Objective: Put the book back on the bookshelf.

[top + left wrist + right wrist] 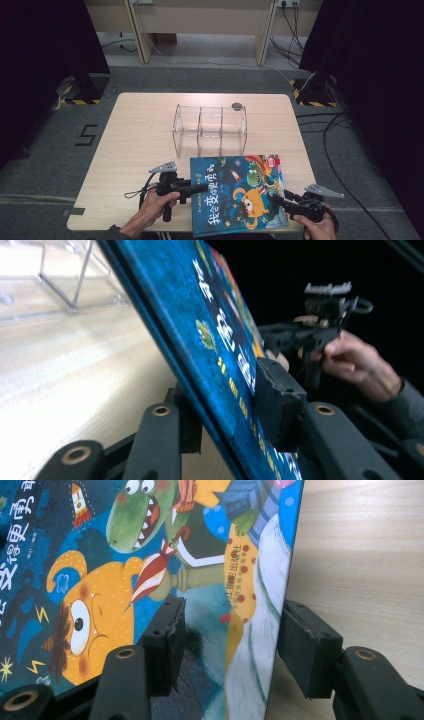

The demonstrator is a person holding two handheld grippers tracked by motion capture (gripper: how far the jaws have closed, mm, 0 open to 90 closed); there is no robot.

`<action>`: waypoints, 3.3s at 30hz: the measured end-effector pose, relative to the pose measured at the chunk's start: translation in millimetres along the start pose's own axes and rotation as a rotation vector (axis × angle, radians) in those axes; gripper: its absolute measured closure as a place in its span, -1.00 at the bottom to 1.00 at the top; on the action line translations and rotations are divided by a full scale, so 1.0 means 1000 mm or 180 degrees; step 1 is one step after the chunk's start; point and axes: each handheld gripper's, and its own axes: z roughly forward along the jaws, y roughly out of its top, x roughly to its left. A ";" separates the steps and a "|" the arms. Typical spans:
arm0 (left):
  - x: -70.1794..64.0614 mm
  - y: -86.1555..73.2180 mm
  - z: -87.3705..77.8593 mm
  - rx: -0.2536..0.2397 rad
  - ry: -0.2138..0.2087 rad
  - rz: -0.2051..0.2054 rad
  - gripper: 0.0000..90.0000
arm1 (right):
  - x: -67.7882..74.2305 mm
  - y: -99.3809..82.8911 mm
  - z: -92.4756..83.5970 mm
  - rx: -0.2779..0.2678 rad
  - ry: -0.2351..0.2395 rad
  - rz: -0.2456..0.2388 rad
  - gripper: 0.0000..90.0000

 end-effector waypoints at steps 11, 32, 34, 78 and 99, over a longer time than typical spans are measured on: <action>-0.026 0.014 0.000 0.0079 0.0236 -0.0064 0.46 | 0.017 0.000 0.005 0.0090 -0.0210 -0.0399 -0.28; -0.033 0.031 0.009 0.0124 0.0437 -0.0180 0.44 | 0.091 -0.033 -0.007 -0.0123 -0.0300 -0.1104 -0.48; -0.032 0.034 0.011 0.0125 0.0451 -0.0182 0.44 | 0.099 -0.038 -0.006 -0.0138 -0.0232 -0.1121 -0.47; -0.054 0.041 0.023 -0.0014 0.0433 -0.0364 0.15 | 0.164 -0.052 0.026 -0.0487 -0.1386 -0.2980 0.29; -0.048 0.055 0.003 0.0102 -0.0424 -0.0521 -0.34 | 0.146 -0.031 -0.012 -0.1003 -0.1197 -0.2148 0.49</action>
